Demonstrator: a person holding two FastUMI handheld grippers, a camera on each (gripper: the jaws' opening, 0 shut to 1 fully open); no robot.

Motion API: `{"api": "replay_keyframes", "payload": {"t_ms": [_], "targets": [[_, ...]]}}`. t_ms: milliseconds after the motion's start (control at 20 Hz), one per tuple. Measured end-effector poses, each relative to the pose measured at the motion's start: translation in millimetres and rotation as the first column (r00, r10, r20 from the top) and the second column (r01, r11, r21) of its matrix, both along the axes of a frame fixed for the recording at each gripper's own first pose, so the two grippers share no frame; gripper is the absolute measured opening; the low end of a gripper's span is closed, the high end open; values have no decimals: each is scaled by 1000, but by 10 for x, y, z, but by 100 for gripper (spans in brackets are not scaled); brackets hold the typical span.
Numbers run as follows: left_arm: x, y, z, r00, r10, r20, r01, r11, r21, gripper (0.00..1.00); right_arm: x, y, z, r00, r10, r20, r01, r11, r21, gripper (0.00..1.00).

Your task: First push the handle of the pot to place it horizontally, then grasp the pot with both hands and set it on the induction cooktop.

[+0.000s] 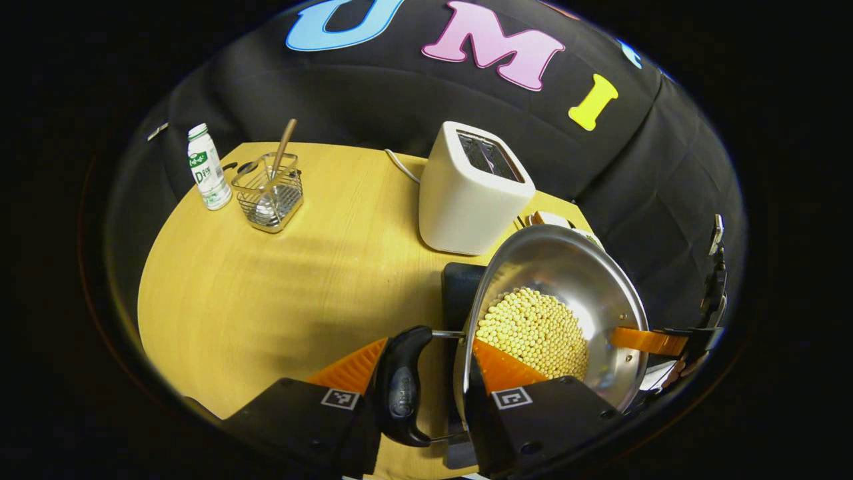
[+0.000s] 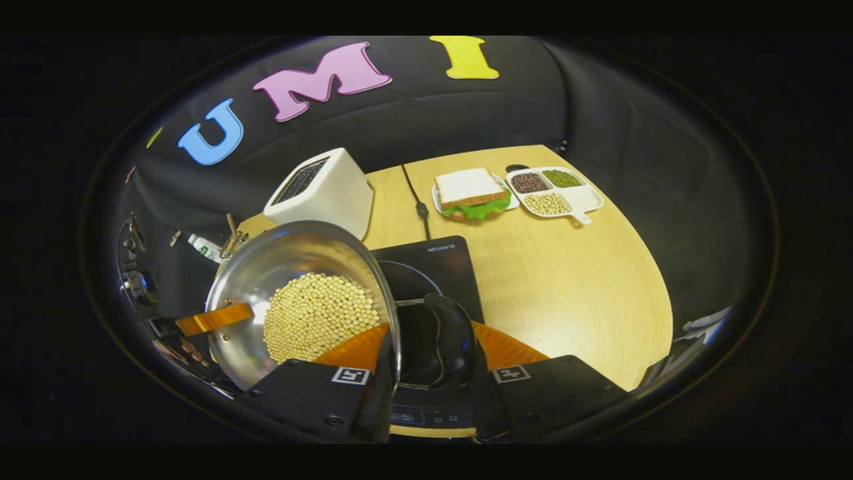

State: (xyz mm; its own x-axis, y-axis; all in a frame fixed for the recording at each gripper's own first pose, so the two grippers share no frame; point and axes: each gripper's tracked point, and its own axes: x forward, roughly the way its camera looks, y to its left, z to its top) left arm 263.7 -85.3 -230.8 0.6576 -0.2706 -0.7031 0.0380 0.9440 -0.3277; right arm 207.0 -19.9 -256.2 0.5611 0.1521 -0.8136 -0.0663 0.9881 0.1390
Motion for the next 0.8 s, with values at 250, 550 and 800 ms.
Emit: {"api": "replay_keyframes", "payload": {"t_ms": [250,550,800], "targets": [[140,-205,-80,1000,-15,21,15,1000,5,57,149,-180,-83,1000,-6,6,6,1000,6,52],[283,-291,-199,999,-9,41,9,1000,-4,57,294,-261,-197,1000,-1,15,1,1000,8,52],[253,-365,-343,1000,-20,20,20,1000,-8,59,273,-349,-291,1000,3,0,-3,1000,6,52]]}}
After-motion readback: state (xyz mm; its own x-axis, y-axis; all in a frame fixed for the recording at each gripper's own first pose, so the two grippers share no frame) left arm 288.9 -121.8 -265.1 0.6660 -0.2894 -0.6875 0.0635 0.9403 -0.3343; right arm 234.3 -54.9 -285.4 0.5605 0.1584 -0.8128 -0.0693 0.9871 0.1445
